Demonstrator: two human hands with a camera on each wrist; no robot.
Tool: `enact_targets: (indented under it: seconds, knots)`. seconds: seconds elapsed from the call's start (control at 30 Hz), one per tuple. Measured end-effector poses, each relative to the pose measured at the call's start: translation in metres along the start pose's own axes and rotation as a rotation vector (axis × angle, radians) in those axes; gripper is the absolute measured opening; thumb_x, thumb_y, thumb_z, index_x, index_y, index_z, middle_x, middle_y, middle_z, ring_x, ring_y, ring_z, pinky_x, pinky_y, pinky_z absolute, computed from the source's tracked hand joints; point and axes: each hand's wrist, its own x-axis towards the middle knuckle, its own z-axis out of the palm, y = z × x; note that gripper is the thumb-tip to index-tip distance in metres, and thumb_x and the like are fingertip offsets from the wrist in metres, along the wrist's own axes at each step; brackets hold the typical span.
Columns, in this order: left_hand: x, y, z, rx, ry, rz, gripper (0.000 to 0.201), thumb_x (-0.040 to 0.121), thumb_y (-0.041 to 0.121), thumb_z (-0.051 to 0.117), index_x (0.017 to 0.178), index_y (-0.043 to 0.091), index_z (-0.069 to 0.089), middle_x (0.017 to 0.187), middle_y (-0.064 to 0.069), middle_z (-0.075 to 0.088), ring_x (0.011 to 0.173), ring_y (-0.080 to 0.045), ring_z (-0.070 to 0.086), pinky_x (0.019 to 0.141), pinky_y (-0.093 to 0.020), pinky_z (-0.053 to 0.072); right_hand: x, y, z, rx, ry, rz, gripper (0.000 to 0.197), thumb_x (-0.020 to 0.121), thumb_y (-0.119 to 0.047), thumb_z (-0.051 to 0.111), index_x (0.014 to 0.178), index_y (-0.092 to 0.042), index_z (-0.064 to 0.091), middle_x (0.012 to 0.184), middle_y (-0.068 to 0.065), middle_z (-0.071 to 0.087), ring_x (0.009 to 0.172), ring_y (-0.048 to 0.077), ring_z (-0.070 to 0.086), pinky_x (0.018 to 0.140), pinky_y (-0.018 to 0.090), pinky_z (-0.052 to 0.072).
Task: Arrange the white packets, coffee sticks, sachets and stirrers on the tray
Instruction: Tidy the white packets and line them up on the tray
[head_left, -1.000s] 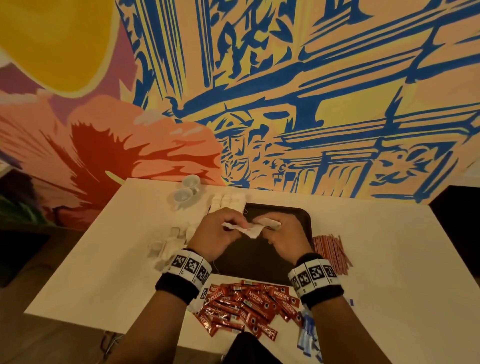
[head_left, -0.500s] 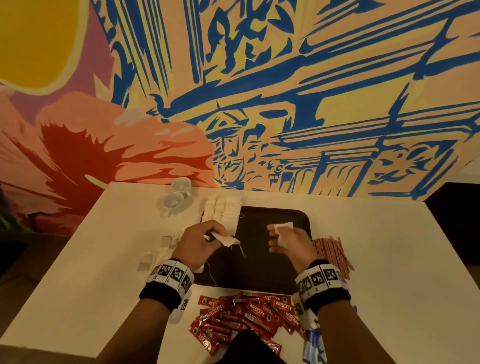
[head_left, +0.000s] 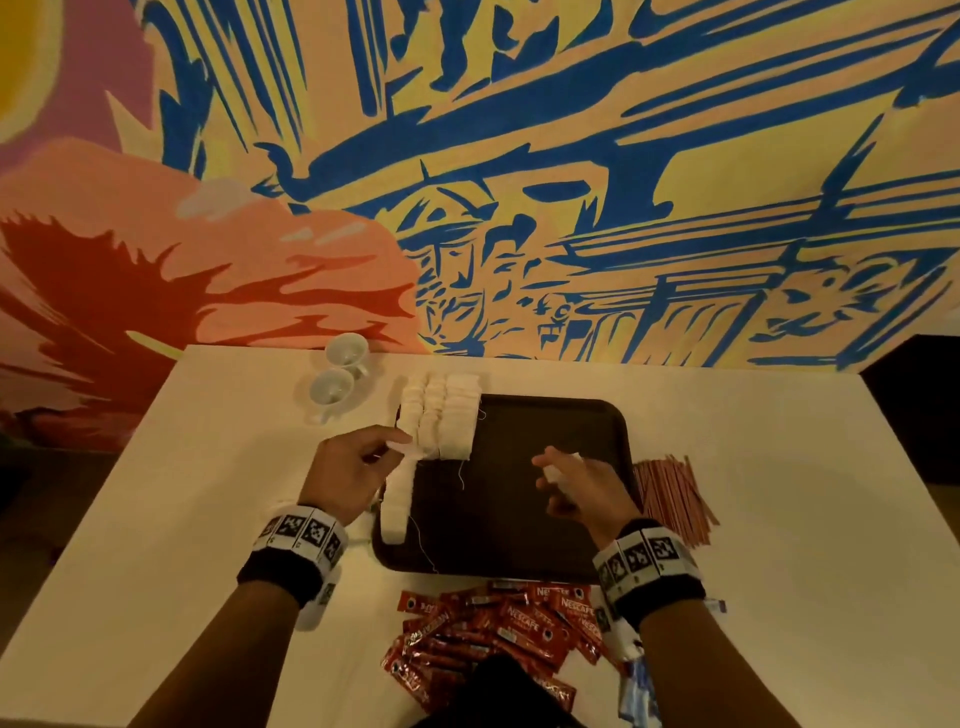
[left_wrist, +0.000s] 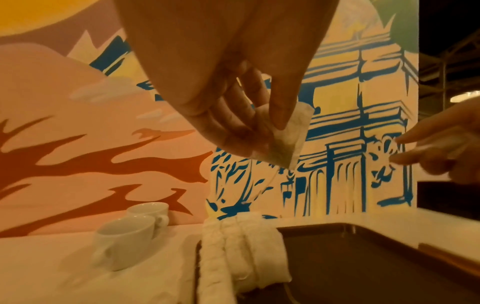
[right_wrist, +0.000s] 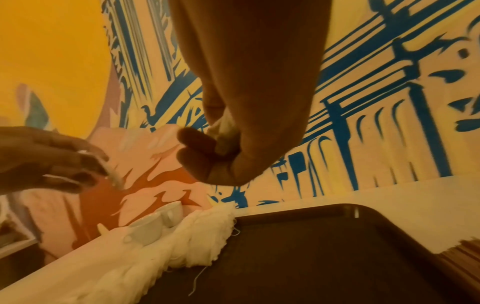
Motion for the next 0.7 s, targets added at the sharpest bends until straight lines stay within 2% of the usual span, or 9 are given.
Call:
enact_targets:
  seconds: [0.07, 0.1, 0.17, 0.23, 0.33, 0.43, 0.57, 0.63, 0.7]
  knots:
    - [-0.002, 0.011, 0.006, -0.154, -0.027, 0.013, 0.029, 0.087, -0.003, 0.07, 0.095, 0.024, 0.077, 0.1, 0.004, 0.077, 0.086, -0.003, 0.07, 0.081, -0.015, 0.051, 0.001, -0.002, 0.016, -0.043, -0.104, 0.01, 0.037, 0.099, -0.05, 0.059, 0.111, -0.018, 0.075, 0.101, 0.008, 0.073, 0.073, 0.015, 0.06, 0.085, 0.04, 0.058]
    - [-0.003, 0.016, 0.01, -0.226, -0.048, 0.013, 0.03, 0.086, -0.007, 0.067, 0.097, 0.019, 0.077, 0.1, -0.001, 0.077, 0.086, -0.004, 0.069, 0.081, -0.016, 0.051, 0.003, -0.003, 0.025, -0.036, -0.155, 0.022, 0.041, 0.097, -0.053, 0.061, 0.113, -0.018, 0.074, 0.103, 0.007, 0.074, 0.07, 0.014, 0.06, 0.084, 0.04, 0.058]
    - [-0.005, 0.026, 0.018, -0.395, -0.097, -0.011, 0.027, 0.09, -0.009, 0.061, 0.103, 0.008, 0.077, 0.101, -0.01, 0.076, 0.091, -0.014, 0.071, 0.084, -0.024, 0.054, 0.005, -0.007, 0.041, 0.038, -0.224, 0.069, 0.047, 0.093, -0.056, 0.064, 0.118, -0.017, 0.072, 0.107, 0.006, 0.077, 0.065, 0.012, 0.06, 0.076, 0.036, 0.06]
    - [-0.007, 0.034, 0.027, -0.531, -0.132, -0.046, 0.023, 0.095, -0.004, 0.056, 0.106, 0.001, 0.075, 0.107, -0.012, 0.075, 0.102, -0.022, 0.071, 0.088, -0.031, 0.056, 0.008, -0.012, 0.053, 0.181, -0.247, 0.134, 0.05, 0.092, -0.053, 0.068, 0.121, -0.012, 0.071, 0.102, 0.006, 0.076, 0.06, 0.011, 0.057, 0.068, 0.033, 0.06]
    - [-0.005, 0.044, 0.038, -0.504, -0.129, -0.052, 0.016, 0.094, 0.01, 0.064, 0.102, 0.007, 0.078, 0.101, -0.004, 0.077, 0.101, -0.018, 0.071, 0.09, -0.027, 0.055, 0.012, -0.017, 0.062, 0.307, -0.231, 0.157, 0.05, 0.088, -0.044, 0.077, 0.119, -0.005, 0.072, 0.093, 0.006, 0.07, 0.059, 0.009, 0.054, 0.065, 0.03, 0.058]
    - [0.0, 0.044, 0.046, -0.439, -0.069, -0.043, 0.01, 0.088, 0.012, 0.073, 0.096, 0.013, 0.079, 0.095, 0.003, 0.078, 0.094, -0.01, 0.071, 0.087, -0.021, 0.051, 0.017, -0.016, 0.062, 0.342, -0.185, 0.102, 0.04, 0.085, -0.023, 0.082, 0.117, -0.001, 0.072, 0.08, 0.003, 0.067, 0.058, 0.007, 0.053, 0.067, 0.027, 0.057]
    - [0.008, 0.039, 0.051, -0.456, 0.008, -0.128, 0.022, 0.081, 0.01, 0.081, 0.101, 0.017, 0.074, 0.093, 0.0, 0.076, 0.092, -0.013, 0.071, 0.084, -0.03, 0.057, 0.016, -0.014, 0.055, 0.341, -0.148, 0.067, 0.033, 0.082, -0.015, 0.085, 0.111, -0.003, 0.075, 0.085, 0.006, 0.072, 0.065, 0.011, 0.06, 0.081, 0.034, 0.061]
    - [0.012, 0.037, 0.054, -0.542, 0.022, -0.215, 0.031, 0.08, 0.008, 0.081, 0.109, 0.018, 0.072, 0.094, -0.007, 0.075, 0.091, -0.022, 0.073, 0.082, -0.037, 0.059, 0.014, -0.014, 0.052, 0.303, -0.107, 0.027, 0.027, 0.084, -0.014, 0.083, 0.108, -0.004, 0.076, 0.088, 0.006, 0.077, 0.068, 0.012, 0.063, 0.082, 0.035, 0.062]
    - [0.015, 0.036, 0.059, -0.681, 0.032, -0.335, 0.039, 0.08, 0.004, 0.08, 0.116, 0.015, 0.07, 0.104, -0.013, 0.074, 0.098, -0.028, 0.072, 0.085, -0.041, 0.06, 0.012, -0.014, 0.05, 0.243, -0.064, -0.032, 0.022, 0.086, -0.014, 0.08, 0.106, -0.005, 0.076, 0.092, 0.007, 0.079, 0.071, 0.013, 0.066, 0.082, 0.034, 0.062]
